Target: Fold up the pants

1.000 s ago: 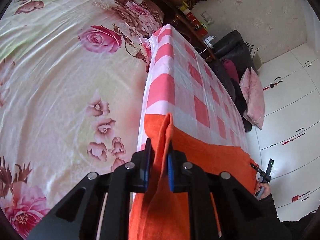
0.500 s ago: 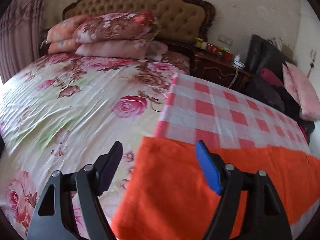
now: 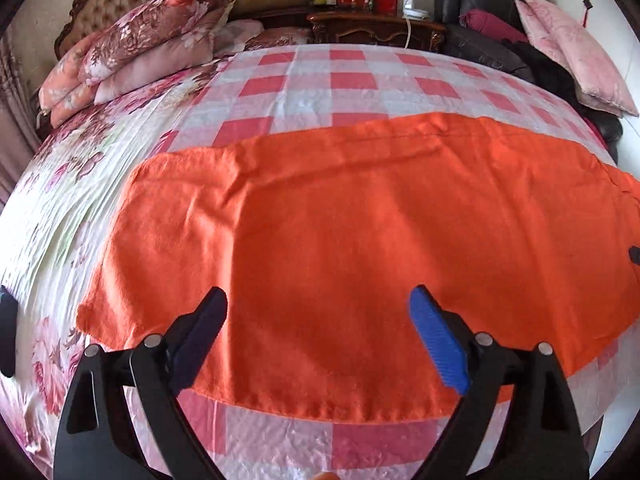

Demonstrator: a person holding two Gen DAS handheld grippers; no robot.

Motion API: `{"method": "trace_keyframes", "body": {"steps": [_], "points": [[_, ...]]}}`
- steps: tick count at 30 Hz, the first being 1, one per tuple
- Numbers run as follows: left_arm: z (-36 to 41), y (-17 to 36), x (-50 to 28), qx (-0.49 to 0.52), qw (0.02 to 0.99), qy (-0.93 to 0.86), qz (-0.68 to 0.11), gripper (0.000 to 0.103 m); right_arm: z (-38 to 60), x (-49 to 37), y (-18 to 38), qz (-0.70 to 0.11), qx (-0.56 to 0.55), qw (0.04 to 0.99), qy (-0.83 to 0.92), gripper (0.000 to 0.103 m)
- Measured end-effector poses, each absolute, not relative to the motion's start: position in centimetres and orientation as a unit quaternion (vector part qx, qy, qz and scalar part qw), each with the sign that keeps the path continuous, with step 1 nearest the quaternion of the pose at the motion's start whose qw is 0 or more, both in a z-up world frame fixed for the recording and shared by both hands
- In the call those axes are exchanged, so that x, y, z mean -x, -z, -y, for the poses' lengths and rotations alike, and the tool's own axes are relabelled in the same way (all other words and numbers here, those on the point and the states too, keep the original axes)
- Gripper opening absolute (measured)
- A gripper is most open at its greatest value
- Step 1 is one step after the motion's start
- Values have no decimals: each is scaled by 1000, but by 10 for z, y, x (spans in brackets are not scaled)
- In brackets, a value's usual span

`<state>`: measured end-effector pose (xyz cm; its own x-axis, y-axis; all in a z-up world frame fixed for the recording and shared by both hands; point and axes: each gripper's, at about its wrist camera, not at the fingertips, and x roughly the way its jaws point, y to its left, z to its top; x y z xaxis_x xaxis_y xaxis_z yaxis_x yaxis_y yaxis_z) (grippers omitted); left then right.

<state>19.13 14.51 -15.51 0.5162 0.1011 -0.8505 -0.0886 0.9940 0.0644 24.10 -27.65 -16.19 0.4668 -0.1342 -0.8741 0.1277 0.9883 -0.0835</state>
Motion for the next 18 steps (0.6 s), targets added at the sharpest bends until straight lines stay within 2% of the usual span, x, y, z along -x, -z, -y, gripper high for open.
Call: {"method": "trace_keyframes", "body": {"steps": [2,4,14,18], "points": [[-152,159,-187,-1,862,-67,-503,93,276,-236,168,-511,2,856,81,89],[-163,163,-184,13,857,-76,-509,99,274,-231,170,-504,6,859,86,98],[-204,163,-162,39,856,-95,-506,102,282,-218,167,-519,-18,852,71,98],[-219,163,-154,47,859,-102,-500,102,316,-214,134,-454,-71,885,77,98]]}}
